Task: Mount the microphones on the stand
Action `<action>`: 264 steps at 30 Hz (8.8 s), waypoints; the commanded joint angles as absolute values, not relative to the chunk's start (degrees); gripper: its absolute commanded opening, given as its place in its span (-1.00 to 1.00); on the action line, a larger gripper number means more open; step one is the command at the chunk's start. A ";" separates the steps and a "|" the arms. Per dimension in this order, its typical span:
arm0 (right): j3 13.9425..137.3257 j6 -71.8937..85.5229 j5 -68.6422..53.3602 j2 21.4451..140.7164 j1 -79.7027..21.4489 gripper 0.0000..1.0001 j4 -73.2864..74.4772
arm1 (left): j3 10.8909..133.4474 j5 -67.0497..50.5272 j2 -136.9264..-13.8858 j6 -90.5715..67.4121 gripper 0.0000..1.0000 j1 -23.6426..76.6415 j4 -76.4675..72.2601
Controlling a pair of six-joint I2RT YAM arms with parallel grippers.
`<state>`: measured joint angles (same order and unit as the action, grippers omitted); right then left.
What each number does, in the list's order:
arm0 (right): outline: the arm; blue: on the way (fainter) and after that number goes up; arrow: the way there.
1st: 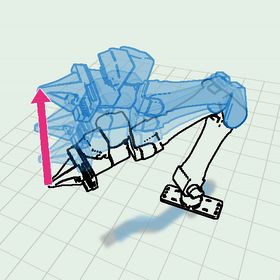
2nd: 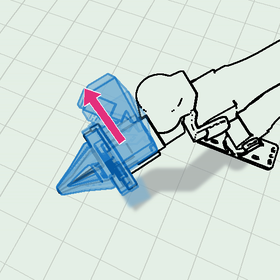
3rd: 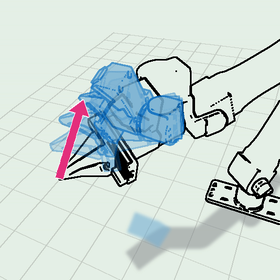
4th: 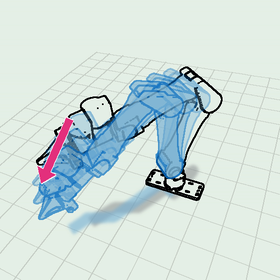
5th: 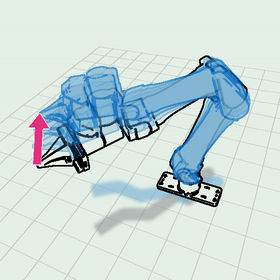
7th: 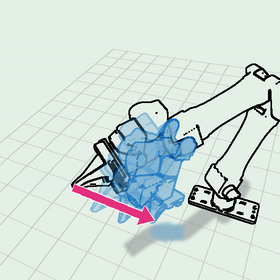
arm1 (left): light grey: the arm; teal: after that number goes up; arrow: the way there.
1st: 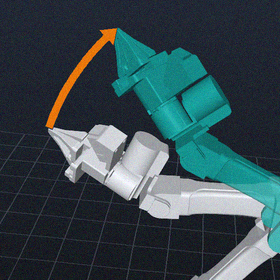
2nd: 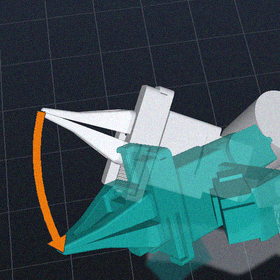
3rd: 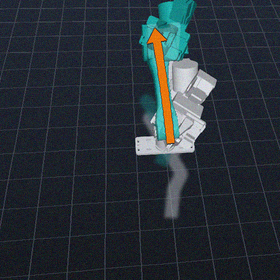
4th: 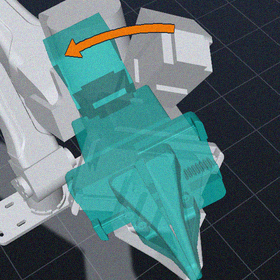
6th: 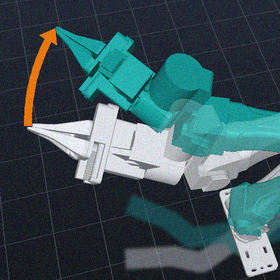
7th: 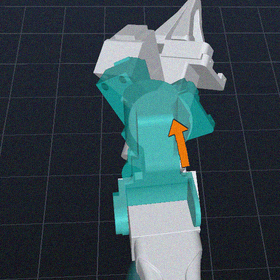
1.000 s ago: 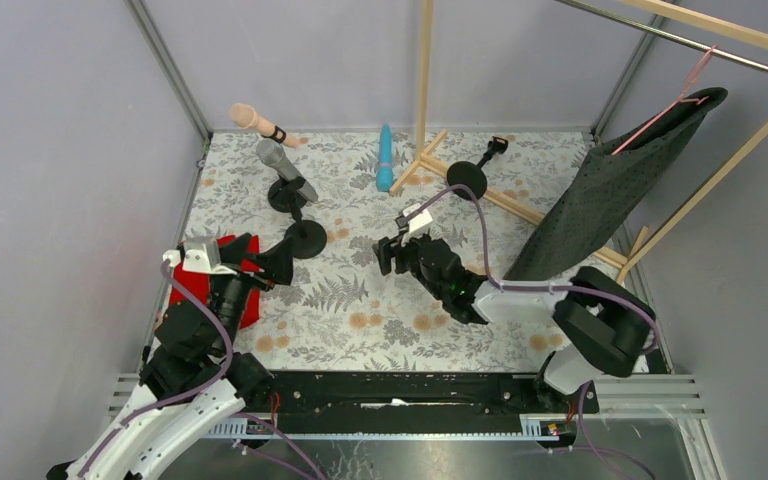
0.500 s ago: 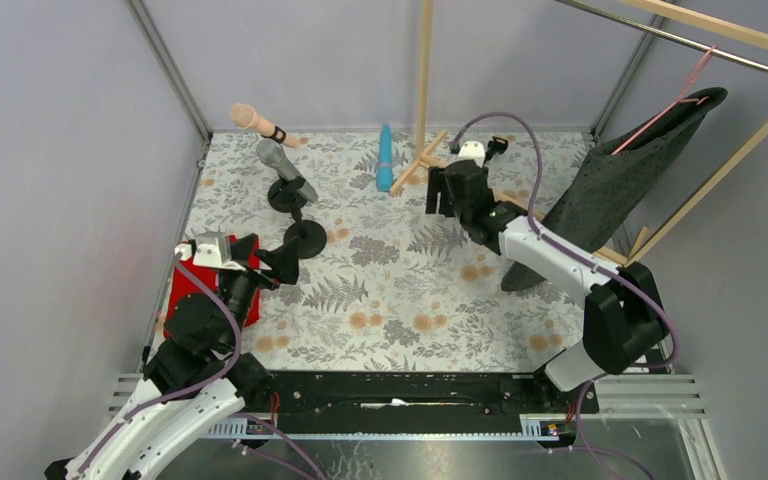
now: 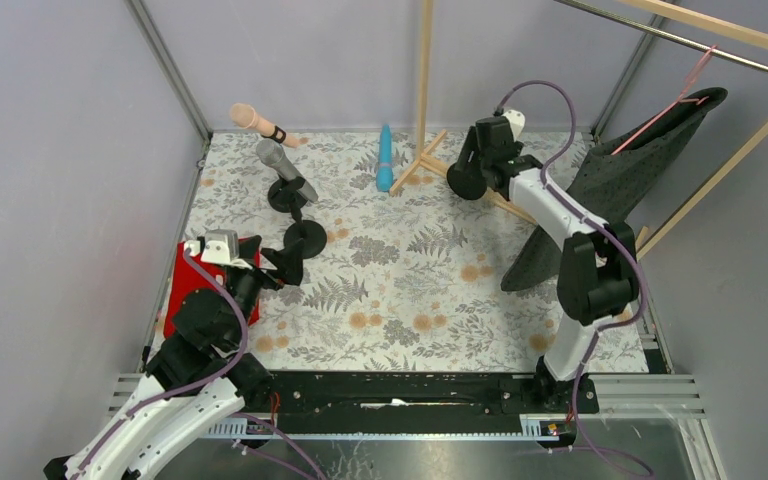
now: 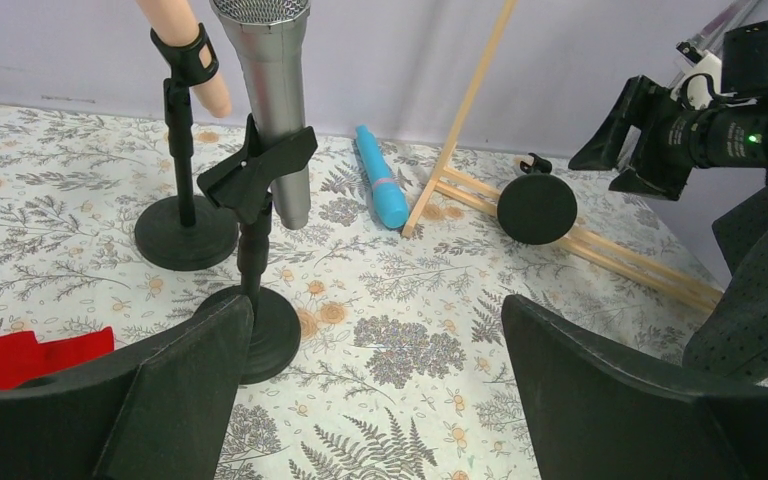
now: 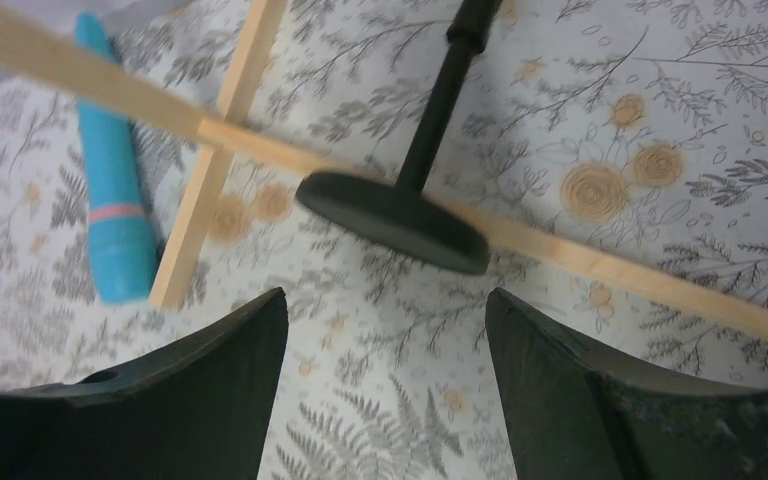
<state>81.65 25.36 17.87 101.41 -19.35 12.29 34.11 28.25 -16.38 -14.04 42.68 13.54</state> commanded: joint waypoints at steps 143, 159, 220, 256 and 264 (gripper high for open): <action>38.11 2.85 17.50 82.33 -71.37 -0.09 -75.68 | 32.17 -0.27 -29.58 -28.05 -1.00 42.63 -7.04; 42.65 11.16 32.83 69.76 -70.57 0.38 -31.99 | 33.59 12.48 -24.81 -18.25 -1.00 42.55 5.90; 135.14 14.16 16.44 149.68 -34.95 0.43 14.07 | 34.99 21.61 -20.57 -21.53 -1.00 42.55 15.67; 92.79 -2.94 8.15 119.89 -42.82 -0.39 -6.73 | 35.05 22.67 -20.47 -21.45 -1.00 42.54 15.98; 64.58 1.05 11.52 98.01 -47.67 -0.39 -4.35 | 33.59 14.86 -22.97 -19.99 -1.00 42.48 11.47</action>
